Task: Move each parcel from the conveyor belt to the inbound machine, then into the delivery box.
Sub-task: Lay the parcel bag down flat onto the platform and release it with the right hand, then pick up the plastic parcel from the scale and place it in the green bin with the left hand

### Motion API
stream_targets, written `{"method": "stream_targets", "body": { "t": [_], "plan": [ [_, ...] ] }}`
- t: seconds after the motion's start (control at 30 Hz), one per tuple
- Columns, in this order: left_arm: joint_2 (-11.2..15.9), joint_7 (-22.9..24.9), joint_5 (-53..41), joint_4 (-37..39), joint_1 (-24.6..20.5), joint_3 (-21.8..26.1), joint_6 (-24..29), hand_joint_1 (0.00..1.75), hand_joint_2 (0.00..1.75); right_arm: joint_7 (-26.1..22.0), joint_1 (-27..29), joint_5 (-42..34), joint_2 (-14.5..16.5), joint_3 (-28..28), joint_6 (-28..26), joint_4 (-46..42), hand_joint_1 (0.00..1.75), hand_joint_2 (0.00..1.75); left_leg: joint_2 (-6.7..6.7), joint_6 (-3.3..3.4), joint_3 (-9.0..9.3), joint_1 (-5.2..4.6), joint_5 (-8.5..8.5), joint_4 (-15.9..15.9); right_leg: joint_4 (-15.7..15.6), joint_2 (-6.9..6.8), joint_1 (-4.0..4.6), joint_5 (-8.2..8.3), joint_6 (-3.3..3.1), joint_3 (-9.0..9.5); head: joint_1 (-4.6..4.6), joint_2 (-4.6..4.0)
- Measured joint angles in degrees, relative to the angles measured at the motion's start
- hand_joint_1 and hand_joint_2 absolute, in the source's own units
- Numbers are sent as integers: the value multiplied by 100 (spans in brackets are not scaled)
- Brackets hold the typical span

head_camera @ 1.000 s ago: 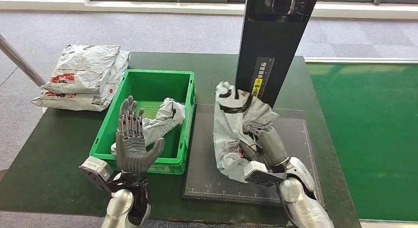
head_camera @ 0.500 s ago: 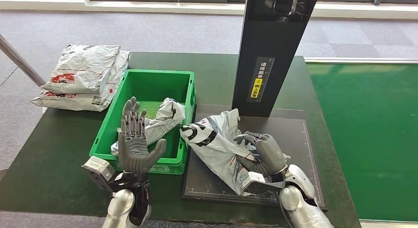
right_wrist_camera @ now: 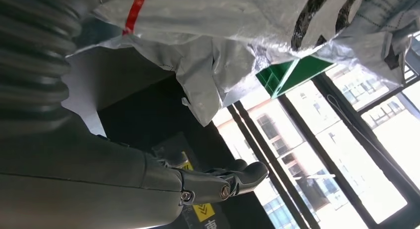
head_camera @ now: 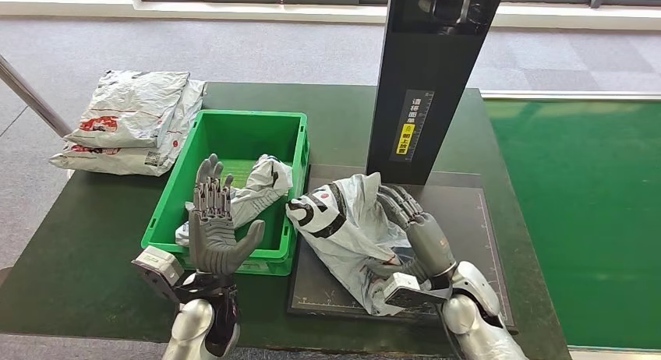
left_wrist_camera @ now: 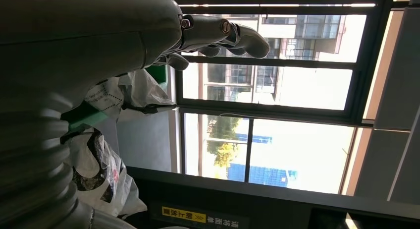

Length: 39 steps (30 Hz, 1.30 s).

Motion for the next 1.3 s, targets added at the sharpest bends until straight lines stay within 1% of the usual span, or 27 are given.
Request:
{"method": "stream_targets", "body": {
  "t": [0.17, 0.4, 0.53, 0.63, 0.73, 0.83, 0.9, 1.07, 1.2, 1.23, 1.3],
  "plan": [
    [0, 0, -14, -7, 2, 0, 46, 0, 175, -1, -48, -470, 88, -253, -44, -165, 0, 0, -1, 0, 0, 0, 0, 0, 0, -1, 0, 0, 0, 1, 1, 1],
    [-4, 0, -182, -61, 10, -9, 91, 0, 175, -3, -59, -1265, 236, -875, 22, -673, 0, 0, -1, 0, 1, 0, 0, 0, 0, -1, 0, 0, 0, 0, 0, 0],
    [2, 0, -413, -126, -2, -116, 122, 0, 175, -3, 33, -1366, 292, -1188, 132, -980, 0, 175, -1, 0, 1, -1, 0, 0, 0, 0, -1, 0, 0, 0, 1, 0],
    [25, 0, -633, -154, -45, -332, 279, 0, 175, -6, 102, -1564, 321, -1266, 123, -1197, 0, 175, -1, 1, 1, -1, -1, 1, 0, 0, -1, 0, 0, -1, 1, 0],
    [67, 0, -1044, -76, -136, -710, 386, 0, 175, -7, 131, -1848, 384, -1369, -34, -1414, 0, 175, -1, 1, 1, -1, -1, 1, 0, -1, -2, 0, 0, -2, 1, 0],
    [91, 2, -1633, 276, -281, -1166, 405, 0, 175, -7, 134, -2024, 521, -1580, -229, -1625, 0, 175, 0, 2, 3, -4, -1, 1, -1, 1, -5, 0, 1, -1, 2, 0],
    [98, 3, -1822, 543, -360, -1398, 414, 0, 175, -5, 137, -2037, 609, -1718, -278, -1714, 0, 175, 5, 2, 4, -4, -1, 1, -1, 7, -6, 2, 2, -2, 2, 0],
    [108, 7, -2024, 966, -491, -1687, 396, 0, 175, -4, 160, -2007, 714, -1878, -364, -1821, 0, 175, 11, 2, 7, -5, -1, 1, -1, 18, -6, 4, 4, -6, 1, 0],
    [62, 196, -2802, 1967, -891, -1966, 438, 0, 175, -2, 164, -2008, 807, -2026, -462, -1829, 0, 175, 10, 2, 7, -5, -1, 2, -1, 14, -7, 4, 5, -5, 1, 0],
    [44, 321, -2873, 2253, -1033, -2100, 542, 0, 175, -1, 164, -2007, 825, -2063, -464, -1829, 0, 175, 10, 2, 7, -5, -1, 2, -1, 16, -7, 6, 6, -5, 0, 0],
    [-6, 736, -2845, 2849, -1379, -2483, 935, 0, 175, 1, 166, -1985, 848, -2116, -477, -1829, 0, 175, 11, 3, 7, -6, -1, 3, -1, 19, -8, 8, 10, -4, 1, 0]
  ]
}}
